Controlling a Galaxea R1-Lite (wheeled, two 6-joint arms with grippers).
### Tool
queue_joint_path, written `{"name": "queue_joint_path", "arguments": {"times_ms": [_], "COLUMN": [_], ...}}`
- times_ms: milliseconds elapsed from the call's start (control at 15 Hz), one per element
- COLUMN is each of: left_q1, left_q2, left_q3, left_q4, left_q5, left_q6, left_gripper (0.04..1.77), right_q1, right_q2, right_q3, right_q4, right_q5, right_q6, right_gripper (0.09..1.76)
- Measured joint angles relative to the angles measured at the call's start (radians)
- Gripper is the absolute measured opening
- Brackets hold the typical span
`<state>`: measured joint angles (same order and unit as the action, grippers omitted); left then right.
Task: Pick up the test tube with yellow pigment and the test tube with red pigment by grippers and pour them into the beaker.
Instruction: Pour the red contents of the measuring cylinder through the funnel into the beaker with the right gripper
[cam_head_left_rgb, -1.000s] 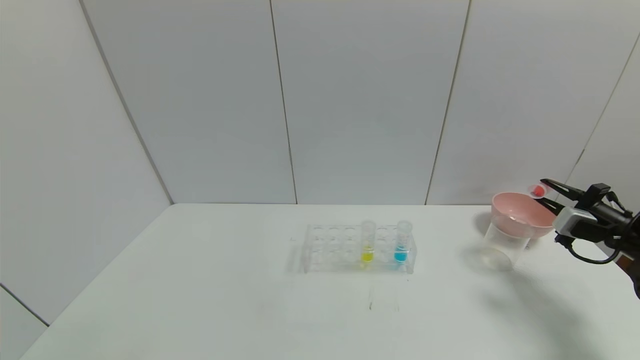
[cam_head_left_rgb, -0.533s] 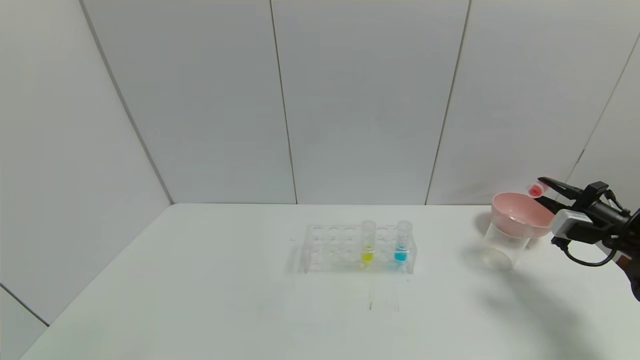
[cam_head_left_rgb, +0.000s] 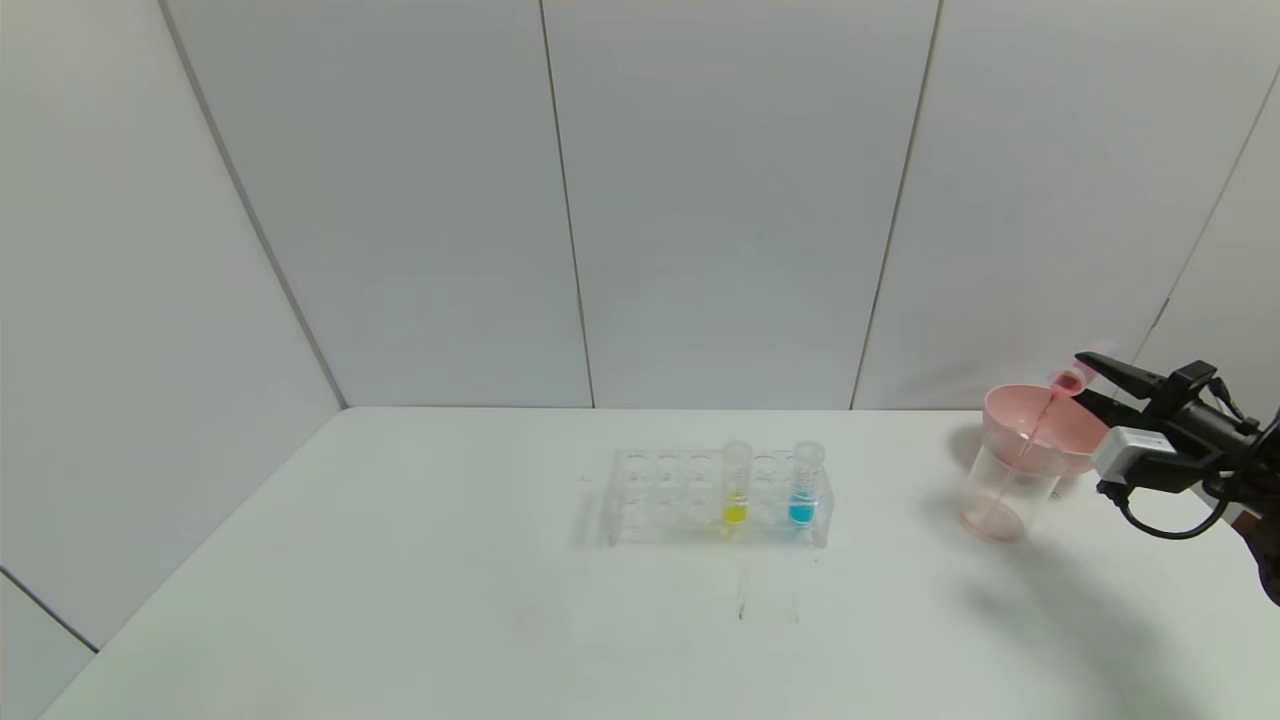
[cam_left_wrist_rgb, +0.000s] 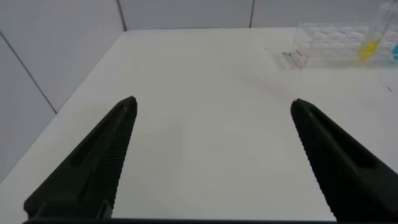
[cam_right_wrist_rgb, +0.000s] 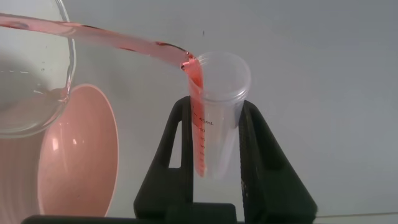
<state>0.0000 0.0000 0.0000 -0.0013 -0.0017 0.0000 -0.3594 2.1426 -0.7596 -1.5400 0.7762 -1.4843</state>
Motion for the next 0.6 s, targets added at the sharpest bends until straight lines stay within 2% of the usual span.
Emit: {"name": "queue_joint_path", "arguments": {"times_ms": [600], "left_q1": [0.0], "left_q2": [0.0], "left_q3": [0.0], "left_q4": [0.0], "left_q5": [0.0], "left_q6": [0.0], "left_gripper": [1.76], "right_q1": [0.005], "right_q2": [-0.002], "right_q3": [0.001], "right_q4": [0.0], "right_q5": [0.0], "right_q6": [-0.003], "right_gripper": [0.49]}}
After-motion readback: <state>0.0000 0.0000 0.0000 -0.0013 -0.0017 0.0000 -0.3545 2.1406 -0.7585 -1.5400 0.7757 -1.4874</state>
